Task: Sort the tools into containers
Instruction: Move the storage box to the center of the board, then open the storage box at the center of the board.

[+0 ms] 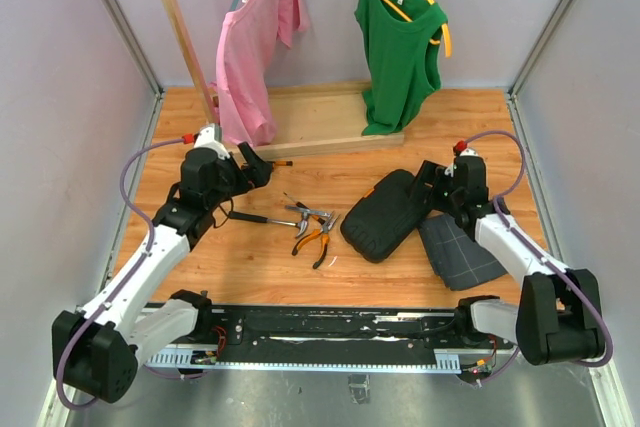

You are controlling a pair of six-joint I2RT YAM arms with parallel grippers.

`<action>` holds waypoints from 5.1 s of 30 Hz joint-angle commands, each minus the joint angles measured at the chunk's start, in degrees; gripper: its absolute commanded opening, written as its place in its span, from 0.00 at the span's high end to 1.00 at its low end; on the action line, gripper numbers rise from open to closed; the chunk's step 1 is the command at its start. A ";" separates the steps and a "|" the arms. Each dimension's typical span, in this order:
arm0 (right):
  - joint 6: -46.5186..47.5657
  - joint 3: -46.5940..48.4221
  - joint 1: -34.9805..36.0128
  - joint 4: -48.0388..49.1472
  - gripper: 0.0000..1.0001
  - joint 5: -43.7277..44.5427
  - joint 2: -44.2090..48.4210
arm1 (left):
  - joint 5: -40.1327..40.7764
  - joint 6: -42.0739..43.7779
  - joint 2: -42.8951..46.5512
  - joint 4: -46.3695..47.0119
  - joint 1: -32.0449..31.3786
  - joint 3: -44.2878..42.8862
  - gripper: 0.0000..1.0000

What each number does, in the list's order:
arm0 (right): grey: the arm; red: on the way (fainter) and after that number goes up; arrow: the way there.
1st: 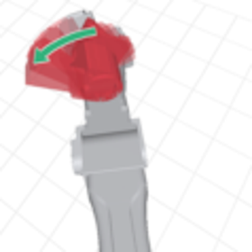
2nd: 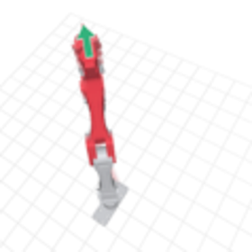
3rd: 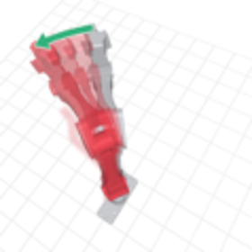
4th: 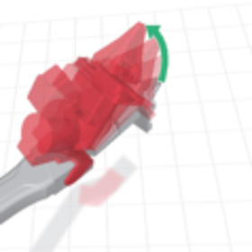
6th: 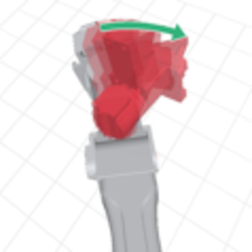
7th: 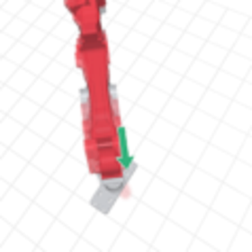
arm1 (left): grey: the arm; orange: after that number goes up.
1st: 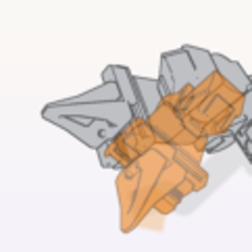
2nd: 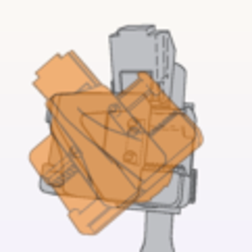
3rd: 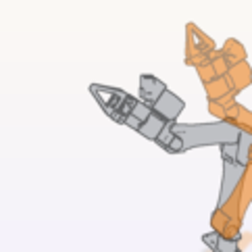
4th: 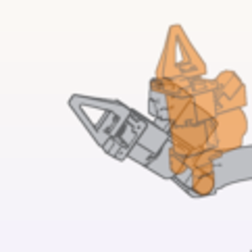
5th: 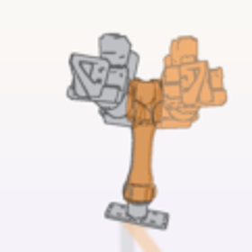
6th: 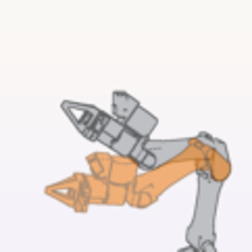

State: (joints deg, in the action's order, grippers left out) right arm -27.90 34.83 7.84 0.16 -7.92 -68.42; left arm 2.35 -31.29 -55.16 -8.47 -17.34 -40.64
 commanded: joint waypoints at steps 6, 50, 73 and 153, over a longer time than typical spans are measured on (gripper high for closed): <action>-2.53 -0.81 1.90 5.03 0.01 -8.62 -4.76 | -10.16 0.12 -6.35 7.93 -0.18 1.61 0.01; 1.31 2.16 17.04 3.81 0.01 -8.71 -5.41 | -11.84 -6.31 -27.29 24.75 -20.66 2.88 0.03; 0.38 -2.68 16.25 -4.95 0.01 3.87 7.26 | -2.49 -5.80 -32.16 23.98 -30.28 -4.11 0.04; 5.08 6.64 -0.77 6.35 0.03 -17.74 -9.35 | 13.42 0.20 -9.46 17.69 -22.12 2.77 0.01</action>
State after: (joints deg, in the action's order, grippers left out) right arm -20.73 42.15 9.02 2.72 -18.55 -76.49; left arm 18.61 -31.29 -63.68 7.16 -39.81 -38.50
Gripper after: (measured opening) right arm 0.980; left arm 0.993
